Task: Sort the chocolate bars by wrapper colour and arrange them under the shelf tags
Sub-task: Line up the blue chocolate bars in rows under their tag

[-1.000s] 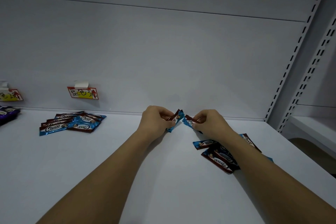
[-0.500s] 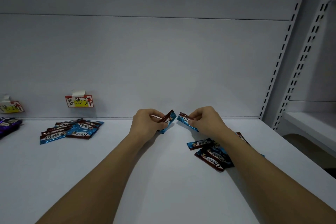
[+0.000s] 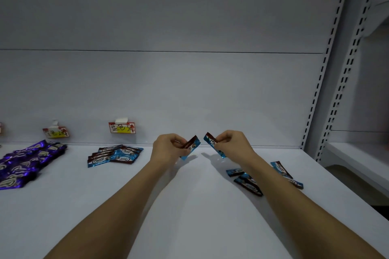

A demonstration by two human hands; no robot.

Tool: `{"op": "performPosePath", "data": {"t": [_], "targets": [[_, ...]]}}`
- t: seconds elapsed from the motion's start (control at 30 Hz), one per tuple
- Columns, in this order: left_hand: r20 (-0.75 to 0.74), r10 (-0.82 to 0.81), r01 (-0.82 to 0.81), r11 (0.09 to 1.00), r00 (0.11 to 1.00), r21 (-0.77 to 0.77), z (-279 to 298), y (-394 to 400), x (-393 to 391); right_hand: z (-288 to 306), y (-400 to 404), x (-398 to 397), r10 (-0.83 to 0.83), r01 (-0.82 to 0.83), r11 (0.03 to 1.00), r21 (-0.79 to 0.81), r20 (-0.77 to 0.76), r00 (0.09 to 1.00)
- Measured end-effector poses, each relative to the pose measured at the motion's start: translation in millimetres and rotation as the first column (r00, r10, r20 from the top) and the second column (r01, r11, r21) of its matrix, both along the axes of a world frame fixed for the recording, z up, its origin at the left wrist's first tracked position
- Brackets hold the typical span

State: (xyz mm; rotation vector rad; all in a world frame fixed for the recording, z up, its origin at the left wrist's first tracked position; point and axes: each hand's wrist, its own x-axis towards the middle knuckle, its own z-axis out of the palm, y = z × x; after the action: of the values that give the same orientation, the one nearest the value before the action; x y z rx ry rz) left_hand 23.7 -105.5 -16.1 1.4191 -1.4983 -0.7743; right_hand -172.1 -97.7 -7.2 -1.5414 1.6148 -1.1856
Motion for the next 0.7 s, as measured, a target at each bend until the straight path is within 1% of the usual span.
{"op": "performPosePath", "data": {"t": [0.1,0.37,0.57,0.7], "targets": [[0.024,0.04,-0.04,0.999,0.999,-0.007,3,6,37,3,5,25,0.029,-0.029,1.0,0.001,-0.007,1.0],[0.044,0.161,-0.16,0.987,0.986,-0.035,-3,23,147,-9,7,117,0.191,-0.186,0.98,0.07,-0.071,0.979],[-0.024,0.244,-0.244,0.97,0.969,-0.01,-16,27,215,-23,0,185,0.27,-0.257,0.962,0.096,-0.166,0.948],[-0.04,0.238,-0.239,0.971,0.971,-0.018,-23,21,234,-29,-11,214,0.26,-0.256,0.966,0.048,-0.241,0.935]]}}
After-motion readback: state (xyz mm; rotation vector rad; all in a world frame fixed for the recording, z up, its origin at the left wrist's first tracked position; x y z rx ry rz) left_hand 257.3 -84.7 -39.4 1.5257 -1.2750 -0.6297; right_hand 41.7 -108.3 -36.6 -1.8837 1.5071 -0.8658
